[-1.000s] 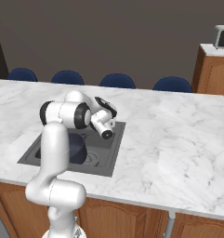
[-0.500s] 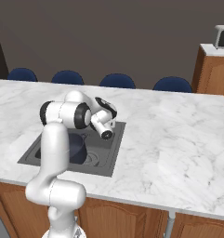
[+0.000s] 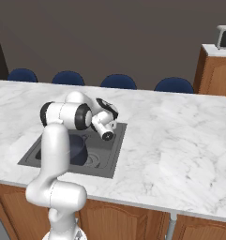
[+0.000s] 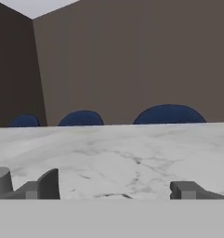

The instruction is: Pick the cup and pot and place them in the sink. Then turn on the water.

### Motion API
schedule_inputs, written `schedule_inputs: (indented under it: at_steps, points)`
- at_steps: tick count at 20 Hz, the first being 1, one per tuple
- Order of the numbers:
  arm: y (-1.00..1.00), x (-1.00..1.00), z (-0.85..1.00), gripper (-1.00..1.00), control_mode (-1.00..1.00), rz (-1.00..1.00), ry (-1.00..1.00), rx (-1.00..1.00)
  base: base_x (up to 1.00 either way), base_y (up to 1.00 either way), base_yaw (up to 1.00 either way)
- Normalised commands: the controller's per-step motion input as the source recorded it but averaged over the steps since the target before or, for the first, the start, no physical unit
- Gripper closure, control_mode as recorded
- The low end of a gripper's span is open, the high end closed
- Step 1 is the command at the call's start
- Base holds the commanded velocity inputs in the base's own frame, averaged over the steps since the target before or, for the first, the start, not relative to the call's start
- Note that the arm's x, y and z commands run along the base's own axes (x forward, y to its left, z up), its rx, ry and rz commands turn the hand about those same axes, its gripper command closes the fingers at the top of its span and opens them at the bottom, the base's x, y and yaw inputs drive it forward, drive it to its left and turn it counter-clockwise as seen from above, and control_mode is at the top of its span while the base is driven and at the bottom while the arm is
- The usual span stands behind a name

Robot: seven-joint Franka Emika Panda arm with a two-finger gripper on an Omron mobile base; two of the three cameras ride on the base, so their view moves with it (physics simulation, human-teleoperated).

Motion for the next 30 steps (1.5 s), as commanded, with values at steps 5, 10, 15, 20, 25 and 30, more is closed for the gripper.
schedule_inputs:
  at_steps: [5,10,15,20,25,30]
  points:
    - [-0.87,0.0,0.0,-1.0,-1.0,0.0,0.0,0.0,0.0,0.0,0.0]
    - [-0.93,0.0,0.0,-1.0,-1.0,0.0,0.0,0.0,0.0,0.0,0.0]
    - [-0.98,0.0,0.0,-1.0,-1.0,0.0,0.0,0.0,0.0,0.0,0.0]
    - [-0.97,0.0,0.0,-1.0,-1.0,0.0,0.0,0.0,0.0,0.0,0.0]
    - [-0.97,0.0,0.0,-1.0,-1.0,0.0,0.0,0.01,0.0,0.0,0.0]
    - [-0.99,0.0,0.0,-1.0,-1.0,0.0,0.0,0.02,0.0,0.0,0.0]
